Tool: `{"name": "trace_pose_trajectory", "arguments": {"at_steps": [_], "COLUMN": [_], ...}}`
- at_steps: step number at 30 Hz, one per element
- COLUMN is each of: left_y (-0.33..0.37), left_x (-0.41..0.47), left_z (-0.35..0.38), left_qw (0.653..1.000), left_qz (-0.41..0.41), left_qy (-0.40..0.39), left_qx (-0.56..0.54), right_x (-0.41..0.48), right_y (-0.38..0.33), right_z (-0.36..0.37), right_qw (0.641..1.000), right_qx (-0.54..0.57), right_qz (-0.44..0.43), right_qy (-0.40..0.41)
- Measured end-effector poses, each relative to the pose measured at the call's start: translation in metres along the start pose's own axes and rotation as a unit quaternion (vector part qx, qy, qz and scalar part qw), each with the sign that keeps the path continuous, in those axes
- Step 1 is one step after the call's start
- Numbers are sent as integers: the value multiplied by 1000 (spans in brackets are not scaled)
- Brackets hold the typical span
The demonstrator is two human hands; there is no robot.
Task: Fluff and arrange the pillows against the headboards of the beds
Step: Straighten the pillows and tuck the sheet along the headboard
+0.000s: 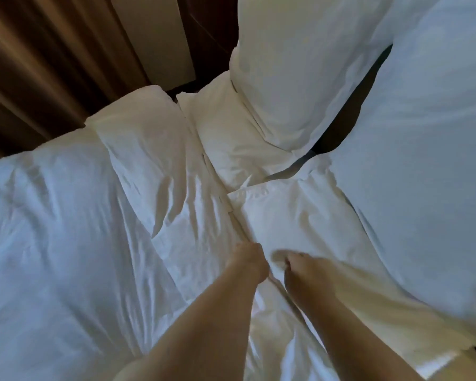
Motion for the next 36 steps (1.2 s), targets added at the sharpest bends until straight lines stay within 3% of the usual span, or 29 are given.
{"name": "trace_pose_trajectory", "arguments": {"at_steps": [2, 5, 6, 7, 8, 9, 10, 13, 19, 21, 23, 28, 30, 32, 33, 34, 36], "left_y": [-23, -39, -47, -52, -58, -58, -57, -49, -38, -38, -49, -78, -78, -68, -68, -71, -88], "left_x": [54, 108, 121, 131, 134, 144, 152, 157, 147, 143, 140, 131, 124, 118, 122, 127, 132], "left_z": [7, 18, 19, 20, 29, 39, 49, 67, 56, 57, 61, 57, 38, 3, -12, -27, -50], "left_qw": [998, 957, 906, 879, 808, 766, 761, 676, 694, 688, 688, 806, 818, 887, 899, 878, 875], "left_qz": [-38, -92, -132, -133, -165, -153, -130, -73, -17, -18, -50, -119, -115, -54, -49, -50, -93], "left_qy": [6, 15, 50, 73, 65, 52, 28, -54, -84, -95, -65, 13, 38, 89, 108, 139, 170], "left_qx": [-59, -276, -399, -453, -562, -623, -635, -731, -715, -719, -721, -579, -563, -449, -421, -455, -444], "right_x": [22, 61, 72, 77, 80, 81, 82, 88, 98, 94, 89, 58, 61, 73, 82, 93, 116], "right_y": [-27, -56, -56, -53, -52, -50, -47, -48, -54, -53, -53, -75, -81, -92, -96, -101, -109], "right_z": [33, 83, 96, 105, 109, 114, 119, 116, 99, 96, 88, 101, 92, 83, 77, 71, 59], "right_qw": [998, 990, 986, 982, 977, 972, 968, 963, 959, 965, 977, 983, 986, 989, 992, 995, 996], "right_qx": [-41, -104, -138, -166, -189, -209, -223, -242, -263, -259, -209, -175, -159, -133, -108, -82, -69], "right_qz": [-27, -72, -61, -40, -17, 1, 13, 29, -13, -22, -36, -29, -15, -30, -39, -42, -53], "right_qy": [27, 54, 70, 83, 95, 105, 113, 116, 104, 25, 17, -47, -40, -52, -43, -37, 5]}}
Point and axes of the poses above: each hand's wrist, its own x-axis towards the middle knuckle, its own z-axis out of the palm, y = z × x, the point moved 10 cm from there along x, towards the middle knuckle, and after that the axes turned 3 degrees about y, right-handed, at the moved point
